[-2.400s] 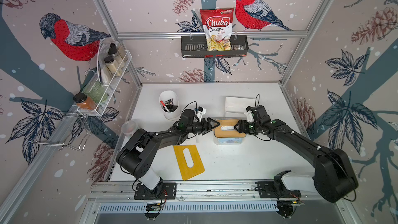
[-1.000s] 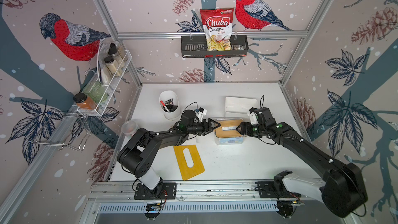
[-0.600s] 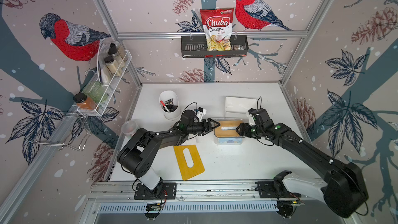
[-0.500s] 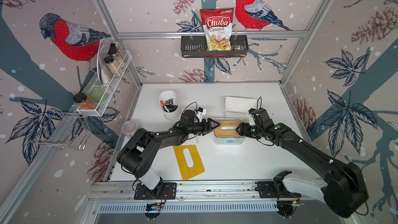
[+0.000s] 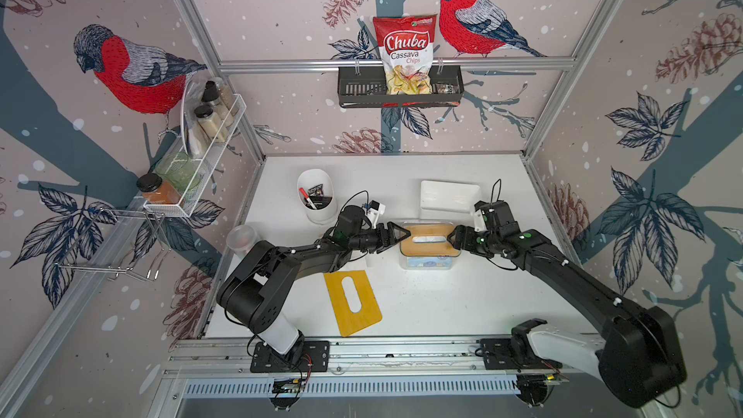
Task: Put the tissue paper into the tissue box
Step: Close the box lid on the tissue box.
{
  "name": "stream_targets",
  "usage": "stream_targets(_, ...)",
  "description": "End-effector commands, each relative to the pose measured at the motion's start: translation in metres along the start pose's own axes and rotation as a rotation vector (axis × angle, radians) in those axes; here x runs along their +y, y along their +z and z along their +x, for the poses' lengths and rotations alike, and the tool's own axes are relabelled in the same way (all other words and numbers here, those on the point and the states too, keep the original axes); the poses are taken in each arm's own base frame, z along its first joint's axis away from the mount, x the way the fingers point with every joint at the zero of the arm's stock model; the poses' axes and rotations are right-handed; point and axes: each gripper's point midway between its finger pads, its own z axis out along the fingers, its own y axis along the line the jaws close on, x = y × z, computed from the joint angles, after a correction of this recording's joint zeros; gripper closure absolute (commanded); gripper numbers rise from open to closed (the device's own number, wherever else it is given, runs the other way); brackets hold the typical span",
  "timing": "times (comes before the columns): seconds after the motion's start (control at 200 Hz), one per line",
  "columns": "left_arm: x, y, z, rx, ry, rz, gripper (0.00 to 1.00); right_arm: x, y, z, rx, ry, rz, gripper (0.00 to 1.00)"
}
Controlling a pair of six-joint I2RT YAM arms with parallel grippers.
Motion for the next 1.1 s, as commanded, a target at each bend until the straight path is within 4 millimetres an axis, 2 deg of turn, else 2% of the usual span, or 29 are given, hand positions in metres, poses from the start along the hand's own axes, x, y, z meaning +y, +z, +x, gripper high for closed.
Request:
stream_targets(0.0, -0.002, 0.001, -0.002, -0.008, 0.023, 0.002, 0.21, 0.010, -0.002, -0.003, -0.006, -0.041, -0.027, 0.25)
stream_targets(0.215, -0.002, 0.000, -0.003, -0.009, 0.021, 0.001, 0.22, 0.011, -0.003, 0.008, 0.005, -0.053, 0.028, 0.29)
stream_targets(0.575, -0.002, 0.001, -0.003, -0.005, 0.021, 0.000, 0.22, 0.014, -0.003, 0.011, -0.016, -0.080, 0.098, 0.32)
stream_targets(0.845, -0.003, 0.002, -0.003, -0.002, 0.023, 0.004, 0.22, 0.025, -0.004, 0.012, -0.025, -0.094, 0.096, 0.40)
stream_targets(1.095, -0.001, 0.002, -0.001, -0.001, 0.036, -0.008, 0.22, 0.025, -0.002, 0.015, -0.026, -0.088, 0.103, 0.45)
